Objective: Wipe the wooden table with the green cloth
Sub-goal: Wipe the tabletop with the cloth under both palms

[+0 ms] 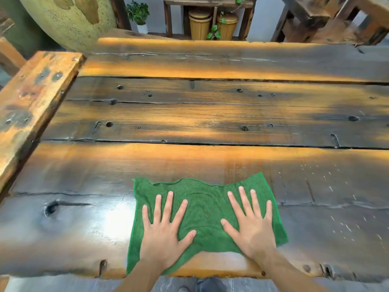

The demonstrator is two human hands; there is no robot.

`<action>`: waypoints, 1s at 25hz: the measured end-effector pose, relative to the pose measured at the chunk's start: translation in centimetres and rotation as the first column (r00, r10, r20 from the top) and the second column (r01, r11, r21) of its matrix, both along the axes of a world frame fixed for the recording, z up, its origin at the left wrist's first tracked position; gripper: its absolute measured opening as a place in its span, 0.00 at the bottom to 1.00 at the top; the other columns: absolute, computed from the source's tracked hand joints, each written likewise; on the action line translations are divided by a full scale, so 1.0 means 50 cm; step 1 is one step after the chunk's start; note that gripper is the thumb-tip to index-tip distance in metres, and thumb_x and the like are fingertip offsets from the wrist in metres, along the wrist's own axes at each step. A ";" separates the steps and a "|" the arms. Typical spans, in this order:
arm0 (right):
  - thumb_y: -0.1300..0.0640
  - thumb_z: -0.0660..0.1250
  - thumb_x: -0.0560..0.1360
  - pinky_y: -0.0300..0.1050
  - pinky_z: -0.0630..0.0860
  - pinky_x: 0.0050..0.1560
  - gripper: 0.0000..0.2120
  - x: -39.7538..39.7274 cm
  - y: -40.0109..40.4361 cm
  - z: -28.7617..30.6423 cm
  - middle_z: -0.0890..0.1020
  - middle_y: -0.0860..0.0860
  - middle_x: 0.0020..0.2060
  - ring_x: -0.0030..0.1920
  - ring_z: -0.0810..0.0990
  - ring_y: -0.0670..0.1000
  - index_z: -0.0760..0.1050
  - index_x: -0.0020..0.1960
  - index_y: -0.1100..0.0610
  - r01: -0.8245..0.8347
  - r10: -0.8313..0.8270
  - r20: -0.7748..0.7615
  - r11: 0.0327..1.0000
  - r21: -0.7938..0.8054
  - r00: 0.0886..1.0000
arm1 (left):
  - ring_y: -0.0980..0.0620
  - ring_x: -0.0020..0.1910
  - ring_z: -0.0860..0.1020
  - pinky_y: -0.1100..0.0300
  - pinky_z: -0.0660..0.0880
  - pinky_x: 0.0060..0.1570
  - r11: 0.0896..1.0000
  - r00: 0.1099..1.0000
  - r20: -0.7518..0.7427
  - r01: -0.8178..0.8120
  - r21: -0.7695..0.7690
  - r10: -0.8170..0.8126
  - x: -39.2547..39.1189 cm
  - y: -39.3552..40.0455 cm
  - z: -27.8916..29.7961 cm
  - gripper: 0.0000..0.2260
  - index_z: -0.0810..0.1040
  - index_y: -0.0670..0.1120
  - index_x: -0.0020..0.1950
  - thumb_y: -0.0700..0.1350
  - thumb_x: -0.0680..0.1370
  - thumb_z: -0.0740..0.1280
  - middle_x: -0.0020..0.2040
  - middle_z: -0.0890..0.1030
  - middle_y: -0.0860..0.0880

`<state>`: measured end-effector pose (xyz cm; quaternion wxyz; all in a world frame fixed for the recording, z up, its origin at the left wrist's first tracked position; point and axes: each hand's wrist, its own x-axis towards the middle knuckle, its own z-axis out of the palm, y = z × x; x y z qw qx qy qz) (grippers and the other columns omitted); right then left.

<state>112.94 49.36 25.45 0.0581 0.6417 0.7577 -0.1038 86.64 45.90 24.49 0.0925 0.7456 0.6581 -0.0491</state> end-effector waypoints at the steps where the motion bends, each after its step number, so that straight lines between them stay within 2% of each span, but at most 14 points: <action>1: 0.28 0.49 0.78 0.73 0.50 0.74 0.37 0.001 -0.023 0.001 0.56 0.50 0.81 0.80 0.55 0.59 0.54 0.82 0.43 -0.005 0.005 0.008 1.000 -0.013 1.000 | 0.35 0.80 0.55 0.26 0.57 0.70 1.000 1.000 0.001 0.002 -0.015 -0.002 -0.001 -0.021 0.003 0.36 0.57 0.57 0.82 0.73 0.78 0.51 0.82 0.56 0.44; 4: 0.29 0.52 0.77 0.73 0.54 0.72 0.37 0.008 -0.085 0.000 0.59 0.51 0.81 0.80 0.57 0.59 0.56 0.81 0.44 -0.004 0.004 0.018 1.000 -0.002 1.000 | 0.34 0.79 0.58 0.26 0.60 0.68 0.999 1.000 -0.002 0.015 -0.029 -0.015 0.001 -0.069 0.010 0.36 0.61 0.55 0.81 0.73 0.78 0.52 0.82 0.58 0.42; 7: 0.29 0.48 0.78 0.71 0.54 0.72 0.35 0.025 -0.124 -0.002 0.60 0.50 0.80 0.79 0.57 0.58 0.57 0.81 0.43 0.007 -0.006 0.036 1.000 -0.028 0.999 | 0.32 0.77 0.61 0.25 0.60 0.67 0.999 0.999 -0.022 0.037 -0.036 -0.038 0.014 -0.103 0.007 0.36 0.65 0.54 0.80 0.72 0.77 0.55 0.81 0.59 0.40; 12: 0.27 0.49 0.78 0.70 0.52 0.73 0.35 0.069 -0.163 0.008 0.59 0.48 0.81 0.80 0.55 0.57 0.57 0.81 0.40 0.063 -0.062 0.033 0.997 -0.049 0.998 | 0.27 0.74 0.65 0.21 0.57 0.65 0.996 0.999 -0.014 0.045 -0.076 -0.046 0.045 -0.127 0.008 0.40 0.68 0.53 0.77 0.74 0.70 0.61 0.78 0.65 0.38; 18: 0.24 0.49 0.75 0.73 0.52 0.72 0.37 0.111 -0.134 0.016 0.60 0.48 0.80 0.80 0.56 0.58 0.57 0.80 0.39 0.109 -0.104 0.047 0.989 -0.099 0.993 | 0.28 0.73 0.66 0.19 0.56 0.64 0.988 0.989 -0.021 0.148 -0.052 -0.149 0.061 -0.087 0.002 0.44 0.67 0.56 0.77 0.79 0.66 0.61 0.77 0.66 0.38; 25: 0.24 0.49 0.74 0.73 0.51 0.73 0.39 0.131 -0.053 0.011 0.58 0.48 0.81 0.80 0.57 0.59 0.56 0.81 0.40 0.125 -0.120 0.063 0.989 -0.083 0.991 | 0.29 0.74 0.64 0.19 0.56 0.64 0.982 0.983 0.008 0.182 -0.053 -0.182 0.079 -0.014 0.008 0.44 0.69 0.57 0.77 0.78 0.66 0.63 0.78 0.65 0.40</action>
